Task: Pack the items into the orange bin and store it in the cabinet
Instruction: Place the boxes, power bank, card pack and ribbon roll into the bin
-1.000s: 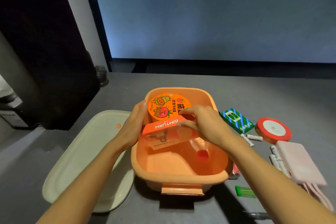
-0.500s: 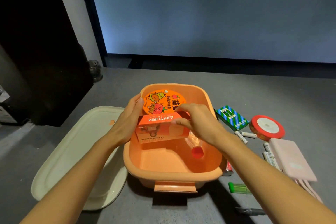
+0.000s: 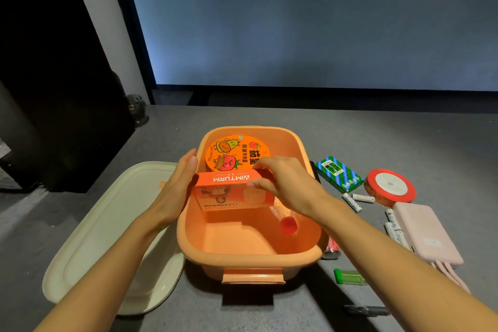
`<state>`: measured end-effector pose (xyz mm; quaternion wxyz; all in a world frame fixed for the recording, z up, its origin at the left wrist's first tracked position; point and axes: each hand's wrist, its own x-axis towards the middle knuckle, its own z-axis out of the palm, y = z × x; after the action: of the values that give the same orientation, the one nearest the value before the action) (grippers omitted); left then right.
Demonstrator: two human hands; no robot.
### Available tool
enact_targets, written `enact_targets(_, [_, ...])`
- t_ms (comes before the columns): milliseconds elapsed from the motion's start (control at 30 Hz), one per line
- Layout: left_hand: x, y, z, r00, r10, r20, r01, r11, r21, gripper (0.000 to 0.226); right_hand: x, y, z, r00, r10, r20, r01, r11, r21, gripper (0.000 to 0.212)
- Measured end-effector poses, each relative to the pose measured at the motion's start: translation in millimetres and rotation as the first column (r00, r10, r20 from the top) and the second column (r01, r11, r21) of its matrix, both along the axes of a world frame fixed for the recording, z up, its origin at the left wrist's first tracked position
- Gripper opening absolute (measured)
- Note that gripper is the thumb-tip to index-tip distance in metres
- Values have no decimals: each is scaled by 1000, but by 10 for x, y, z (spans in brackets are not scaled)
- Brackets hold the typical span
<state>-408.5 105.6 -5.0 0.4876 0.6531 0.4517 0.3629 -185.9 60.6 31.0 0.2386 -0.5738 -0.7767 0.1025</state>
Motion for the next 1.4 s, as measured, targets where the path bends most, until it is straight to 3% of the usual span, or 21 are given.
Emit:
enact_targets(167, [4, 35, 7, 995, -88, -47, 88, 996, 3, 83, 17, 11, 80, 1000, 8, -10, -8, 1000, -16, 40])
enact_targets(333, [-33, -18, 49, 974, -121, -194, 135, 989, 60, 44, -39, 52, 31, 1000, -17, -8, 16, 998, -53, 39])
enact_targets(500, [-28, 14, 54, 966, -140, -218, 160, 984, 77, 69, -17, 41, -139, 984, 6, 178, 20, 989, -145, 36])
enact_targets(567, [-35, 10, 41, 966, -133, -220, 154, 985, 79, 68, -35, 37, -200, 976, 8, 218, 26, 988, -152, 36])
enact_targets(700, [-11, -46, 89, 971, -95, -221, 114, 991, 73, 47, -51, 99, -216, 973, -36, 226, 67, 989, -130, 37])
enact_targets(900, [-29, -15, 87, 926, 1, -376, 77, 979, 191, 62, 23, 111, -239, 976, -28, 217, 84, 964, -251, 65])
enact_targets(1033, [-19, 46, 32, 890, 27, -456, 87, 970, 227, 78, -25, 128, -262, 958, -42, 283, 94, 980, -173, 51])
enact_targets(1133, [-24, 60, 3, 898, 41, -437, 74, 968, 241, 75, -46, 136, -263, 952, -41, 304, 81, 989, -123, 42])
enact_targets(1400, [-60, 86, -48, 916, 60, -397, 47, 966, 255, 69, -15, 89, -239, 963, -55, 262, 100, 982, -163, 56])
